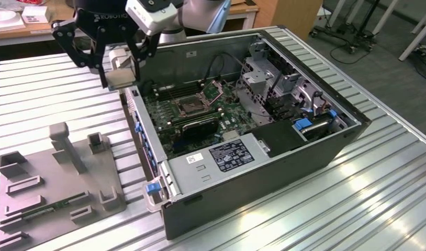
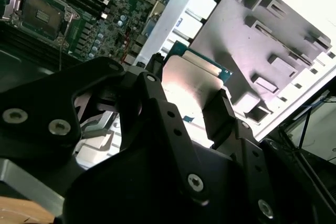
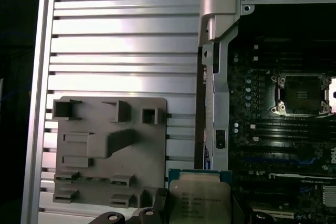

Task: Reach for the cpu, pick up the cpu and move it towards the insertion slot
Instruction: 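Pick up the cpu and move it towards the insertion slot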

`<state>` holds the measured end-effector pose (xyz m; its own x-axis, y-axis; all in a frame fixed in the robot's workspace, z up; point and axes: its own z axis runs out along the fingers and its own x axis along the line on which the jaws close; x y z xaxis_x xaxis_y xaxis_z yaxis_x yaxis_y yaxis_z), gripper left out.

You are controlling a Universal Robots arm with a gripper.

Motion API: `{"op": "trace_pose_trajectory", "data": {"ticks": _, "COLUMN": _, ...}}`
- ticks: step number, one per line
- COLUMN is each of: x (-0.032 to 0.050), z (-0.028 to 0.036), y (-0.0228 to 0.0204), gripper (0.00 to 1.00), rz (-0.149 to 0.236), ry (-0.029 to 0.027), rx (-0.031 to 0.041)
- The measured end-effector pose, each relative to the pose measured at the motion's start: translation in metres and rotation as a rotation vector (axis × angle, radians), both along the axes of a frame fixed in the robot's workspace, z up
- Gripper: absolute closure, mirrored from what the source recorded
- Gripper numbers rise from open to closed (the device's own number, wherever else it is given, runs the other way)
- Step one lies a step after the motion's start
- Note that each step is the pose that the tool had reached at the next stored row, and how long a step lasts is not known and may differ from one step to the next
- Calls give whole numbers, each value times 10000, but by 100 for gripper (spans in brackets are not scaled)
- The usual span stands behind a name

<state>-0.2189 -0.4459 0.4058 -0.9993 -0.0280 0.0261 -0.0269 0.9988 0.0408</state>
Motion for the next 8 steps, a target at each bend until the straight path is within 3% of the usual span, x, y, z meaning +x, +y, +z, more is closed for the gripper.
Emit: {"op": "trace_pose_trajectory", "data": {"ticks": 8, "x": 80, "z": -2, "y": 69, "gripper": 45, "rz": 0, "ry": 0, "rx": 0}}
